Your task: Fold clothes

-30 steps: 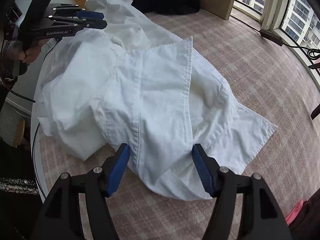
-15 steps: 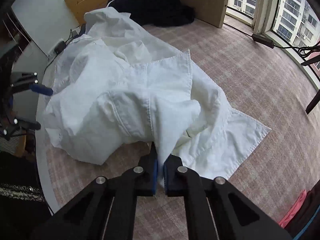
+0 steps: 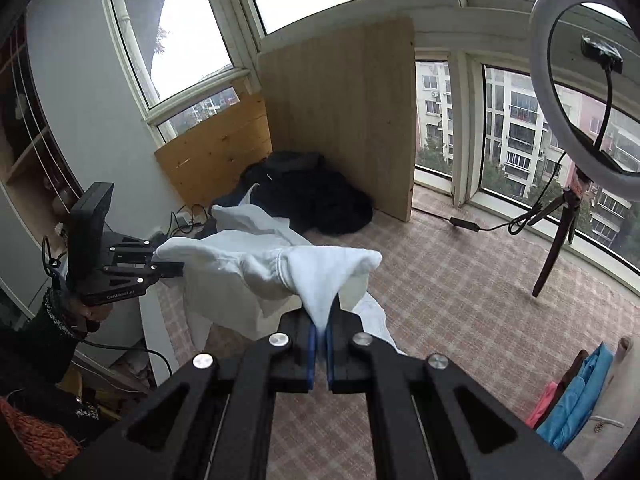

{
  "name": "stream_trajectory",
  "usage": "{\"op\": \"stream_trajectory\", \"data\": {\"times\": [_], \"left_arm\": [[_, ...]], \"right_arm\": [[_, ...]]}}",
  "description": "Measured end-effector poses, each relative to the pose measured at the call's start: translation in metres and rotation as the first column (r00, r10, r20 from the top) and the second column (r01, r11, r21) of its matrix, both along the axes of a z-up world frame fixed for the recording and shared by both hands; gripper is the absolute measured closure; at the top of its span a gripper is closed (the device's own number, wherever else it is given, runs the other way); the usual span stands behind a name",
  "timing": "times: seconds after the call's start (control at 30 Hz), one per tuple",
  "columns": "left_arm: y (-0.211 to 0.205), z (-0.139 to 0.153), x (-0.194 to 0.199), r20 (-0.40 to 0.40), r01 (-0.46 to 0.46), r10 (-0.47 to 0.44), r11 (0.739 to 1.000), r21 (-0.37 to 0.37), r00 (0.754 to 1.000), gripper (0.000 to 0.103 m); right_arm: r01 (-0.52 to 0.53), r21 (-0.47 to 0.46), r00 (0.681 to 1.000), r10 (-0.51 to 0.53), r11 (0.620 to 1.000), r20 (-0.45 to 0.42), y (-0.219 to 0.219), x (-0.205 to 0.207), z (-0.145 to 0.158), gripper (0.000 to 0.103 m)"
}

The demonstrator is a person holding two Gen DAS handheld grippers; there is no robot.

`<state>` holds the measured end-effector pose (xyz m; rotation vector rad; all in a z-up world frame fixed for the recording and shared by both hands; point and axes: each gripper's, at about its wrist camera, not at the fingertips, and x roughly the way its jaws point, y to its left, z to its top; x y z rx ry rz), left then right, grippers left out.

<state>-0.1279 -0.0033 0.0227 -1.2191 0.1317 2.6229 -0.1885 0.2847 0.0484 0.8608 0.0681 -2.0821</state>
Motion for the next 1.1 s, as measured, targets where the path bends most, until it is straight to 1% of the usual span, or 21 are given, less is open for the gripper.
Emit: {"op": "stream_trajectory", "data": {"times": [0.1, 0.2, 0.23, 0.37, 0.43, 0.47, 0.5, 0.53, 0.57, 0.6, 0.63, 0.7, 0.73, 0.8, 0.83, 0.87, 0.9, 0.93, 0.97, 1.03, 1.1], "left_arm": [[-0.036, 0.071, 0.024, -0.127, 0.042, -0.035, 0.998, 0.056, 0.991, 0.1], [-0.045, 0.123, 0.045, -0.206, 0.071, -0.068, 0.997, 0.005, 0.976, 0.1], [-0.046, 0.135, 0.048, -0.22, 0.084, -0.086, 0.996, -0.018, 0.972, 0.1], [-0.047, 0.169, 0.05, -0.23, 0.156, -0.179, 0.981, -0.115, 0.956, 0.1], [-0.04, 0.166, 0.033, -0.209, 0.185, -0.216, 0.97, -0.156, 0.954, 0.097], [-0.036, 0.158, 0.018, -0.192, 0.197, -0.229, 0.965, -0.174, 0.954, 0.095], [-0.029, 0.143, 0.0, -0.175, 0.199, -0.235, 0.959, -0.203, 0.956, 0.092], [-0.021, 0.121, -0.022, -0.153, 0.183, -0.224, 0.953, -0.243, 0.962, 0.088], [-0.014, 0.096, -0.048, -0.13, 0.16, -0.204, 0.945, -0.285, 0.97, 0.077], [-0.011, 0.068, -0.073, -0.082, 0.146, -0.179, 0.939, -0.311, 0.98, 0.071], [-0.011, 0.037, -0.097, -0.014, 0.139, -0.151, 0.936, -0.325, 0.988, 0.071], [-0.022, -0.009, -0.124, 0.095, 0.097, -0.071, 0.95, -0.297, 0.993, 0.074], [-0.03, -0.025, -0.128, 0.127, 0.08, -0.046, 0.958, -0.277, 0.991, 0.073], [-0.046, -0.046, -0.119, 0.164, 0.066, -0.027, 0.97, -0.236, 0.986, 0.073], [-0.051, -0.052, -0.109, 0.181, 0.072, -0.031, 0.973, -0.221, 0.983, 0.073], [-0.055, -0.059, -0.098, 0.198, 0.081, -0.039, 0.975, -0.209, 0.979, 0.072], [-0.057, -0.064, -0.088, 0.212, 0.088, -0.046, 0.977, -0.194, 0.976, 0.071], [-0.057, -0.068, -0.08, 0.226, 0.094, -0.052, 0.98, -0.176, 0.973, 0.069], [-0.056, -0.073, -0.072, 0.239, 0.099, -0.059, 0.982, -0.159, 0.969, 0.065], [-0.048, -0.083, -0.061, 0.264, 0.121, -0.088, 0.987, -0.109, 0.96, 0.064], [-0.039, -0.093, -0.053, 0.287, 0.145, -0.123, 0.988, -0.055, 0.95, 0.057]], "right_arm": [[-0.047, -0.058, 0.996, 0.043, 0.997, -0.076, 0.0, 0.043, 0.056, 0.1], [-0.081, -0.079, 0.988, 0.069, 0.994, -0.135, -0.005, 0.088, 0.098, 0.1], [-0.084, -0.083, 0.987, 0.071, 0.993, -0.143, -0.007, 0.101, 0.108, 0.1], [-0.056, -0.136, 0.997, 0.048, 0.989, -0.06, -0.003, 0.116, 0.124, 0.1], [-0.036, -0.158, 0.999, 0.033, 0.987, -0.021, -0.001, 0.122, 0.13, 0.1], [0.009, -0.137, 1.0, -0.012, 0.99, -0.027, -0.001, 0.114, 0.12, 0.1], [0.065, -0.107, 0.997, -0.068, 0.992, -0.024, -0.002, 0.101, 0.102, 0.1], [0.119, -0.071, 0.992, -0.116, 0.99, 0.05, -0.005, 0.079, 0.066, 0.1], [0.169, -0.032, 0.979, -0.164, 0.985, 0.121, -0.007, 0.056, 0.031, 0.1], [0.216, 0.011, 0.958, -0.215, 0.976, 0.19, -0.009, 0.033, -0.005, 0.1], [0.258, 0.057, 0.931, -0.264, 0.965, 0.251, -0.011, 0.012, -0.039, 0.1], [0.305, 0.139, 0.889, -0.334, 0.942, 0.313, -0.004, -0.009, -0.1, 0.1], [0.326, 0.181, 0.864, -0.37, 0.928, 0.341, -0.001, -0.02, -0.13, 0.099], [0.36, 0.261, 0.81, -0.439, 0.896, 0.389, 0.006, -0.041, -0.189, 0.097], [0.375, 0.266, 0.79, -0.457, 0.888, 0.409, 0.016, -0.044, -0.203, 0.095], [0.387, 0.271, 0.762, -0.472, 0.881, 0.444, 0.027, -0.046, -0.214, 0.091], [0.398, 0.275, 0.734, -0.484, 0.875, 0.477, 0.038, -0.047, -0.224, 0.083], [0.405, 0.261, 0.716, -0.481, 0.876, 0.506, 0.048, -0.047, -0.228, 0.076], [0.409, 0.242, 0.708, -0.473, 0.88, 0.525, 0.058, -0.046, -0.231, 0.072], [0.415, 0.211, 0.716, -0.461, 0.885, 0.524, 0.073, -0.038, -0.23, 0.059], [0.412, 0.185, 0.727, -0.444, 0.892, 0.524, 0.082, -0.031, -0.228, 0.056]]}}
